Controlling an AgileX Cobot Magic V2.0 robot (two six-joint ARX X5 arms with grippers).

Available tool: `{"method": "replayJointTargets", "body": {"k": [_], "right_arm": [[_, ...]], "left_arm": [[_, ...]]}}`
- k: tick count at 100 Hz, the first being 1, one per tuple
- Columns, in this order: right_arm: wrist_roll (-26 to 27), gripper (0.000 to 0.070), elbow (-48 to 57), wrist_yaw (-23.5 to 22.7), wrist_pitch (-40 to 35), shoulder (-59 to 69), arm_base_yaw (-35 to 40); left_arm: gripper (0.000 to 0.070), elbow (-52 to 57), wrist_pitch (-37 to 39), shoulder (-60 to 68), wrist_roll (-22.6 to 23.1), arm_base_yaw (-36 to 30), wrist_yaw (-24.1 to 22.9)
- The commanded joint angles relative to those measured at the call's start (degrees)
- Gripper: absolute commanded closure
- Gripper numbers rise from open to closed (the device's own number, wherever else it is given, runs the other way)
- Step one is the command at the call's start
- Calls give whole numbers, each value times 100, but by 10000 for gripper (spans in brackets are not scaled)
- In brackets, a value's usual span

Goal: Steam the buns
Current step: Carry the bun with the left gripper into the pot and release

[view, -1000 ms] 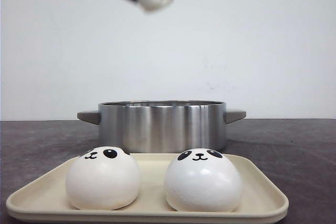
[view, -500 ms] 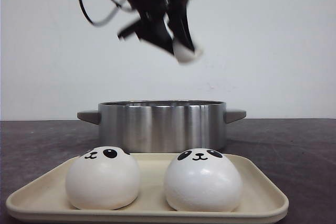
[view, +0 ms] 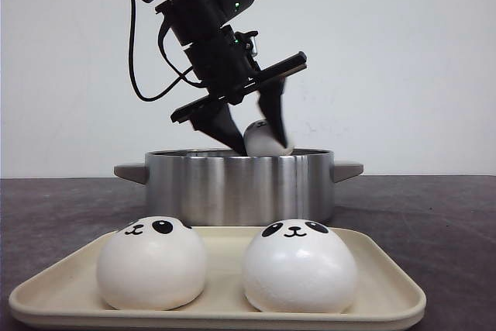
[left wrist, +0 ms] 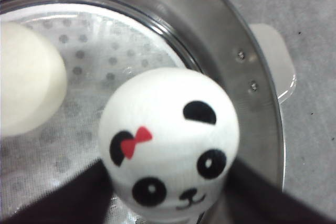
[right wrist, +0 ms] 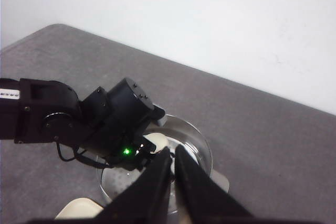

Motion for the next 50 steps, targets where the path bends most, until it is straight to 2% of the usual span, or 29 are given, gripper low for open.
{"method": "replayJointTargets", "body": {"k": [1,7,31,43,50], "right_arm": [[136,694,85,22,13,57,72],[140,694,85,22,-7,57,72],[144,694,85,79,-339,57,70],[391,694,-9,439,-627,57,59],[599,694,-92,459,-800,57,52]], "left_arm": [[61,160,68,101,-42,-20,-9],[7,164,42,101,-42,-9,9],[12,527,-706,68,138,22,35],[24,728,-953,-199,341,20,-63],[24,728,-968,-527,367,20,-149]]}}
